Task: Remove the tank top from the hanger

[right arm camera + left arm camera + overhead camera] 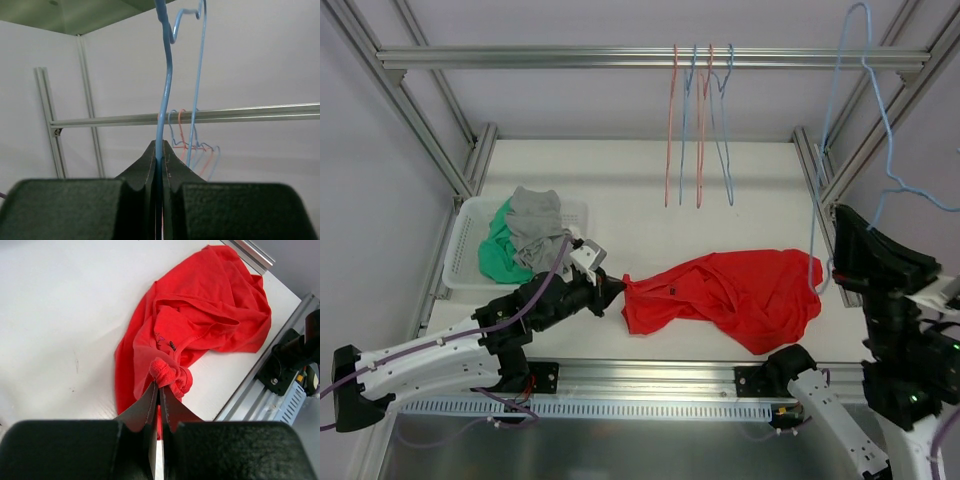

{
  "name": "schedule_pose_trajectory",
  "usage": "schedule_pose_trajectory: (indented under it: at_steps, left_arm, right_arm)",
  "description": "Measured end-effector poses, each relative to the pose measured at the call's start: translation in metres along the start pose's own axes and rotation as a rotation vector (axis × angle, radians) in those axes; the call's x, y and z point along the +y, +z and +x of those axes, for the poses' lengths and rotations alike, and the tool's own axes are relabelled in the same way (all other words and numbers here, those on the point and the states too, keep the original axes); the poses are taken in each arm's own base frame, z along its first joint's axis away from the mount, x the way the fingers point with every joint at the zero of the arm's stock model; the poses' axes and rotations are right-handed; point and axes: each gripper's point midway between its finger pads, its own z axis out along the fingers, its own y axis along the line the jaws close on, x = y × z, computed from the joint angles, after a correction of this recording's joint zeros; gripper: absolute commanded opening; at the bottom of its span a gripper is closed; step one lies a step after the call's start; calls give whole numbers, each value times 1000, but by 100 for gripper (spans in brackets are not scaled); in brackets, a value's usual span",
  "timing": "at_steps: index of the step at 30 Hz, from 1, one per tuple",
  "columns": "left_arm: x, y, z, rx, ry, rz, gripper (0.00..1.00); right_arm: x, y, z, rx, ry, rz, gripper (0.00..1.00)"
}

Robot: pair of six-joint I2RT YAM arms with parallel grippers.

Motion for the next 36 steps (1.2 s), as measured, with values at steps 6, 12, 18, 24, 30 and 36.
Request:
schedule_pose_trajectory:
  at_steps: [6,12,18,24,30,36]
  left_arm:
    - [8,-3,-10,-43,-1,-46,0]
    - [11,7,-6,8,14,-84,0]
    - [-10,15,-29,8,11,-20,47]
    - [-32,8,-43,-6,8,89,78]
    - [-40,-6,-40,-14,2,161,99]
    - [-39,-6,-10,71,8,182,99]
  right_arm:
    - [-21,-39,-19,191,-43,165,0]
    - [-43,-59,83,633,-32,282,0]
    - [-61,-10,157,914,-65,328,0]
    - [-88,75,174,901,-37,349,0]
    - [-105,112,193,897,13,329,0]
    - [-105,130,227,937,99,280,0]
